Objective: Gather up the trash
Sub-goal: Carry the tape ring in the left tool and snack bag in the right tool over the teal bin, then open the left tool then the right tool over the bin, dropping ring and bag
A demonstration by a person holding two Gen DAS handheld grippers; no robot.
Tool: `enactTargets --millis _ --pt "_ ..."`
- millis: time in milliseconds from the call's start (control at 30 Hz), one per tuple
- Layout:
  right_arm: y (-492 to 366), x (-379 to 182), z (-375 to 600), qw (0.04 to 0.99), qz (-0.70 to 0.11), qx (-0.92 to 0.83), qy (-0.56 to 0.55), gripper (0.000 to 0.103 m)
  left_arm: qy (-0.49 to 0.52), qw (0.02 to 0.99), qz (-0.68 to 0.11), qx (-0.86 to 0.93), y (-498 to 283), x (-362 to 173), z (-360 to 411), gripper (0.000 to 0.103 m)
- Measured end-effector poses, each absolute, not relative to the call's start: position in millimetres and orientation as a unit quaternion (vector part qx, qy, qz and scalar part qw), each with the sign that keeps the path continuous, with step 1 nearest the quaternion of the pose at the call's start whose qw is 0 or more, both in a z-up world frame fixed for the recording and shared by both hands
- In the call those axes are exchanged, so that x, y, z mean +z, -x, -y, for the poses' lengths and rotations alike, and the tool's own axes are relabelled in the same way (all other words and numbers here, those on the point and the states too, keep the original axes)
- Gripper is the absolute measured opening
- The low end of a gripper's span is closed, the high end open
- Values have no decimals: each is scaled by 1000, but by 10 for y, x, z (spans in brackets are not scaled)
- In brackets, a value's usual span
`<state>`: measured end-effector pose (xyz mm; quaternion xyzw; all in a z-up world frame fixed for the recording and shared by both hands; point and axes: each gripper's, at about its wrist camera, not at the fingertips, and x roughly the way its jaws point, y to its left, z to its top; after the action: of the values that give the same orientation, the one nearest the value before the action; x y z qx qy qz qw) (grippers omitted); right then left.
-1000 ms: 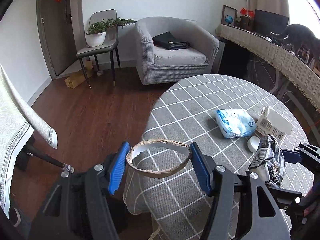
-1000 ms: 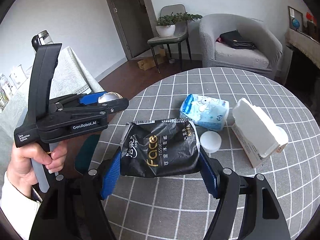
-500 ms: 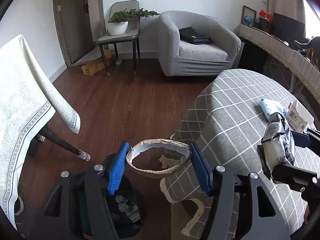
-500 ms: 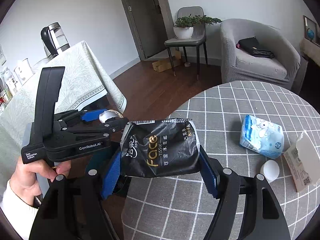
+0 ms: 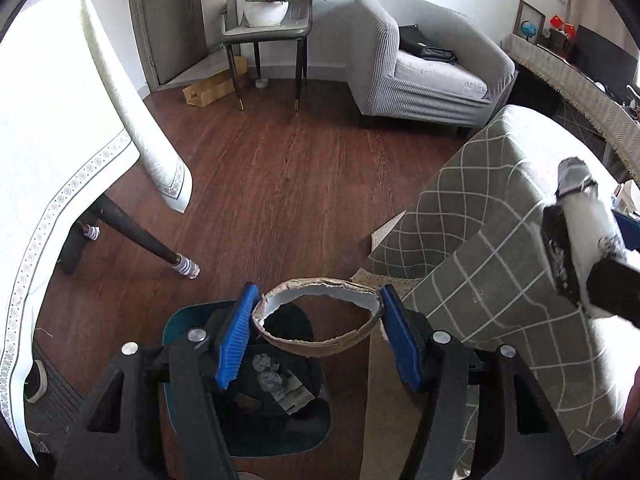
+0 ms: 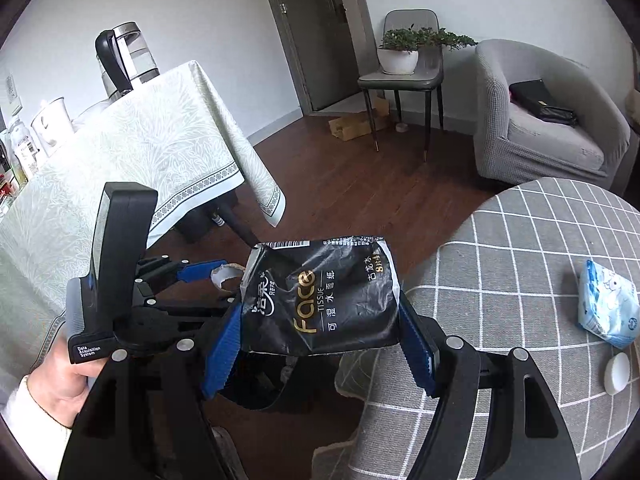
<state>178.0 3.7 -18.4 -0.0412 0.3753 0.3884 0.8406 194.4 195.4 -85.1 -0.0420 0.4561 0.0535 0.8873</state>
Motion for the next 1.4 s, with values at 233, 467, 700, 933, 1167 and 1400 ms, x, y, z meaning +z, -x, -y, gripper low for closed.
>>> enactTargets --millis 233,467,700,933,1167,1400 --pt "-1787 -273 -350 832 -383 399 46 72 36 865 -495 75 -1829 -1195 -2282 65" --pt "-1759 -392 -670 821 -394 411 52 72 44 843 -530 78 -1696 -1494 -2562 65" --pt "-1745 -492 -1019 809 -404 423 57 72 36 824 -560 73 -1558 -1732 -2671 65" --pt "-1726 -654 -1334 800 -415 428 70 72 34 814 -575 74 -1450 -1845 -2879 75" --pt "-1730 -806 -1547 794 -426 427 81 72 36 824 -560 82 -1322 -1765 -3044 77" --pt "-1725 -980 -1774 787 -439 423 93 72 50 838 -535 96 -1207 -1547 -3250 78"
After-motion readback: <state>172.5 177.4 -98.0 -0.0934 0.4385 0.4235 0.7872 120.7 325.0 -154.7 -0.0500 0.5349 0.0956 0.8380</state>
